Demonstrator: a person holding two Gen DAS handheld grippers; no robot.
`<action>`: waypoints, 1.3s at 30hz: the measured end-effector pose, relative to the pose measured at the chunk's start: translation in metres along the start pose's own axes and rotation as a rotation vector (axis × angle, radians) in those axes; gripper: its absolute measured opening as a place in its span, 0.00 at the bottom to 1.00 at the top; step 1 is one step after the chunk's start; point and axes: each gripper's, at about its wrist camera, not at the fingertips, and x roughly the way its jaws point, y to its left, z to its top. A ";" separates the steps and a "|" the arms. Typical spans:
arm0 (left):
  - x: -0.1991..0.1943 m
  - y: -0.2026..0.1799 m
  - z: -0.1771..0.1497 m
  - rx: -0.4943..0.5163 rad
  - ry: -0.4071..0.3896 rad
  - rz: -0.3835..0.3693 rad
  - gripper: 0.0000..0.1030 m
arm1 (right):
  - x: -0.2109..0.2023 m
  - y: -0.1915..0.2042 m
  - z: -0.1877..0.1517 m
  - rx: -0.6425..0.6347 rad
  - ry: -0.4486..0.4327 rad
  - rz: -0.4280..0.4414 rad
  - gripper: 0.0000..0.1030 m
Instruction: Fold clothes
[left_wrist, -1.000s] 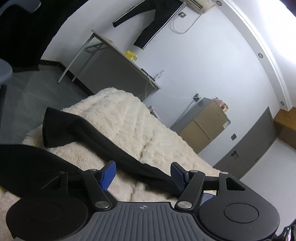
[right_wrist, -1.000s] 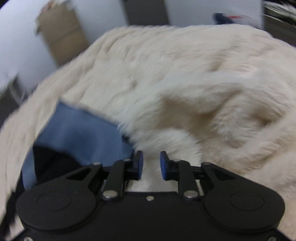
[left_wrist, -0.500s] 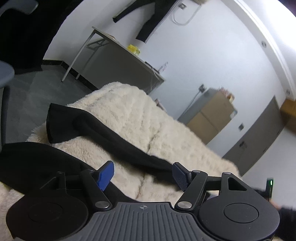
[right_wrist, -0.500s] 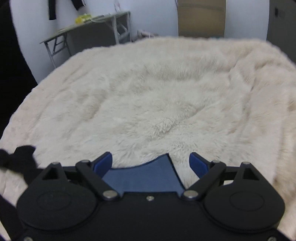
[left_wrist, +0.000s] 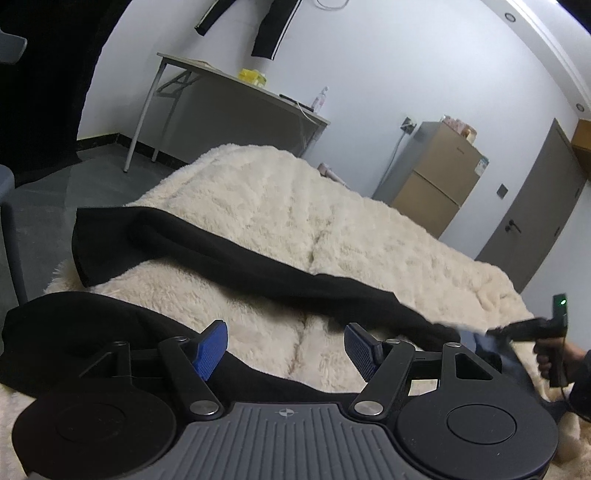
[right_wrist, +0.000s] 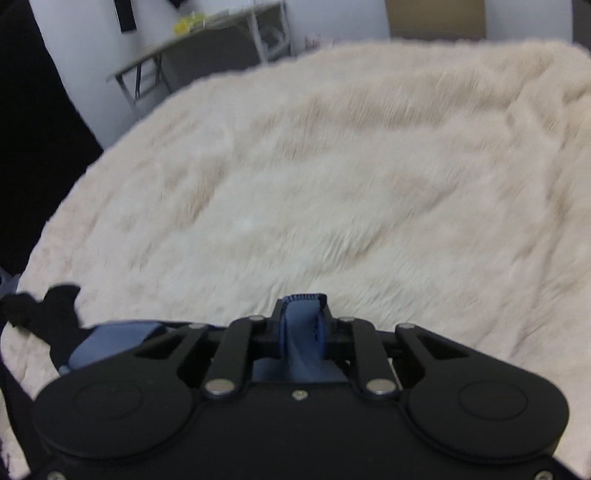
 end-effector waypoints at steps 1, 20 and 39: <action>0.001 0.000 -0.001 0.002 0.004 -0.002 0.63 | -0.006 -0.002 0.003 -0.006 -0.027 -0.025 0.13; -0.008 0.007 0.006 -0.059 -0.042 -0.015 0.64 | -0.039 0.155 -0.012 -0.341 -0.295 -0.280 0.67; -0.041 0.044 0.013 -0.274 -0.180 -0.013 0.64 | 0.008 0.466 -0.182 -1.209 -0.327 0.227 0.69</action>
